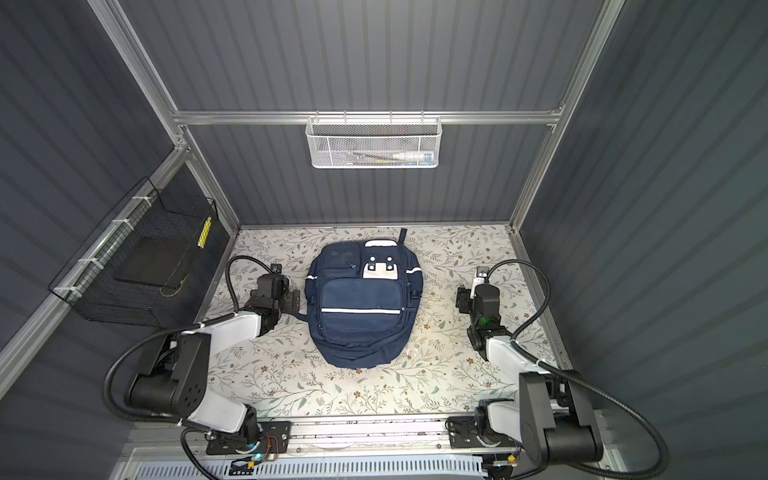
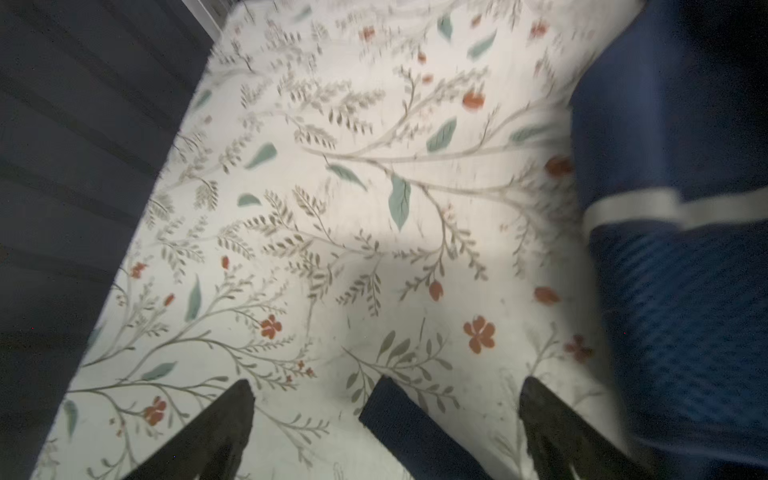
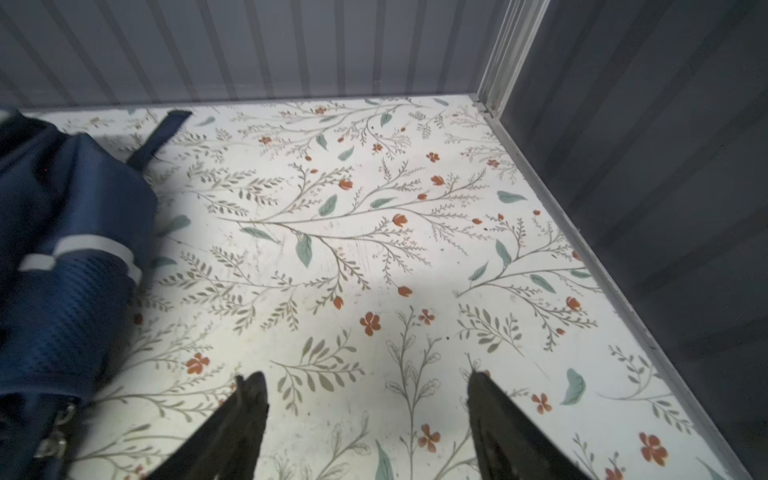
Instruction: Pack the student bag
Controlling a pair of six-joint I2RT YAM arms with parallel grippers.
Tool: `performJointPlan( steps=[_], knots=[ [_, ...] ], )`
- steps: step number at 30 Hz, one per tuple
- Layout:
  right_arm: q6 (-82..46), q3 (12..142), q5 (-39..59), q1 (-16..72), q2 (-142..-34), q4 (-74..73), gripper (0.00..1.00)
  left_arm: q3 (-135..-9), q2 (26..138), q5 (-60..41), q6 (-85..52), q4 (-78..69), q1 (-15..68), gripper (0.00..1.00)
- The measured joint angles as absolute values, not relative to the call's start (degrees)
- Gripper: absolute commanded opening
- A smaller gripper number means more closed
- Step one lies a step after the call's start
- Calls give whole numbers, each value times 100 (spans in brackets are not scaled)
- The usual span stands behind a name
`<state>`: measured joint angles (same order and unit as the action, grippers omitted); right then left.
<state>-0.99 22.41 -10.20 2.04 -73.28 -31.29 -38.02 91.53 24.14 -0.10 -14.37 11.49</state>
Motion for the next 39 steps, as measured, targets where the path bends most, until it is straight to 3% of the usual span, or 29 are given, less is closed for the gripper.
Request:
performJointPlan(
  steps=[5, 8, 15, 21, 39],
  knots=[
    [-75, 1649, -733, 8, -8213, -4899, 78, -3752, 9727, 1662, 14, -2519, 467, 100],
    [-108, 1586, -661, -8, -8390, -5057, 87, -3765, 9824, 1238, -19, -2862, 86, 100],
    [-255, 1743, -620, -174, -8374, -5457, 94, -3730, 9839, 672, -14, -3317, 130, 100],
    [-270, 1743, -620, -174, -8374, -5494, 98, -2617, 9848, 672, -10, -4541, 209, 100],
    [-303, 1787, -508, -266, -8374, -5483, 99, -2668, 9880, 766, 45, -5028, 305, 100]
  ],
)
